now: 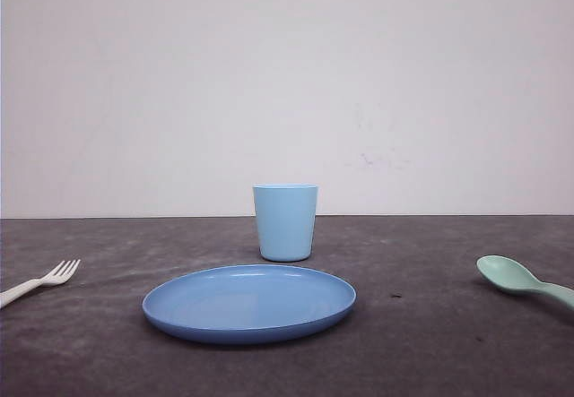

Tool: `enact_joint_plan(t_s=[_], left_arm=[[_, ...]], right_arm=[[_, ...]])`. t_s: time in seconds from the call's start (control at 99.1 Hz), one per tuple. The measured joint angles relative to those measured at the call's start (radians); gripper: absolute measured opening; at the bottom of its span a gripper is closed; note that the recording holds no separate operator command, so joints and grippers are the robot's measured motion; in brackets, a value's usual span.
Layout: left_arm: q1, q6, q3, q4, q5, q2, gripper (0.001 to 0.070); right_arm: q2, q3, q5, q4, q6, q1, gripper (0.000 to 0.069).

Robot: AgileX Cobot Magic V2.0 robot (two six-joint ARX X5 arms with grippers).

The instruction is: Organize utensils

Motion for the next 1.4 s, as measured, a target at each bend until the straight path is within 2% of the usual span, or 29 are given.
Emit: enact_joint_plan(t_s=[1.402], left_arm=[[0.000,-0.009,0.000,0.000,0.004,0.000,0.0014]], right_arm=[[0.000,0.000,-0.017,0.000,0.026,0.000,0.0005]])
